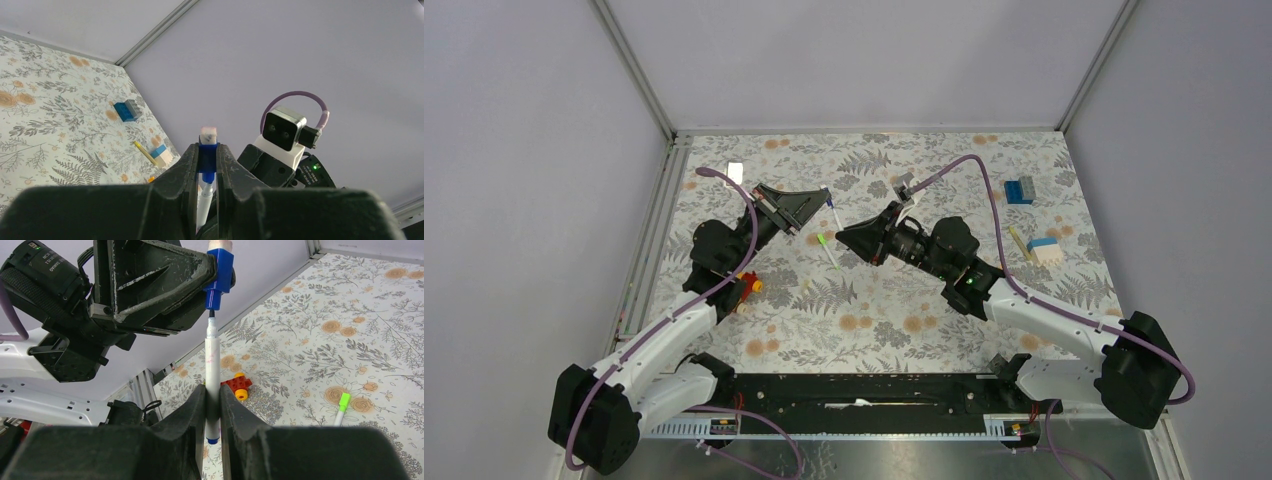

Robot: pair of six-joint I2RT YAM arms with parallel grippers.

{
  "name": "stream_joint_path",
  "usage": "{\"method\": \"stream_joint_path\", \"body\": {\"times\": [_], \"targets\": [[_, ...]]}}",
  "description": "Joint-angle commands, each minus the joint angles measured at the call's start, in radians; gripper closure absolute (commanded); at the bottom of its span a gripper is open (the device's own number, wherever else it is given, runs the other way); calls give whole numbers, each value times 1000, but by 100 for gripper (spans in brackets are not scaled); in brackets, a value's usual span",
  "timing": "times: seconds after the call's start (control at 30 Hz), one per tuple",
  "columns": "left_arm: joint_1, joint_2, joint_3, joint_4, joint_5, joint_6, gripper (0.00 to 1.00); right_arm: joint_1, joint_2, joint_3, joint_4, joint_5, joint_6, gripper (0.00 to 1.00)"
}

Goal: Insert the pens into the pen caps

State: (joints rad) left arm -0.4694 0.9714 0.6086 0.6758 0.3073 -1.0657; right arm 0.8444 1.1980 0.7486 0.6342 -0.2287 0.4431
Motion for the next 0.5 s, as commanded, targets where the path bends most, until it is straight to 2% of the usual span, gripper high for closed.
{"method": "stream_joint_path", "body": {"times": [0.0,0.47], "targets": [[5,10,17,82,13,-4,100,3,2,37,44,-8,-1,100],[5,25,18,105,24,-15,100,4,10,44,40,-1,-8,100]]}}
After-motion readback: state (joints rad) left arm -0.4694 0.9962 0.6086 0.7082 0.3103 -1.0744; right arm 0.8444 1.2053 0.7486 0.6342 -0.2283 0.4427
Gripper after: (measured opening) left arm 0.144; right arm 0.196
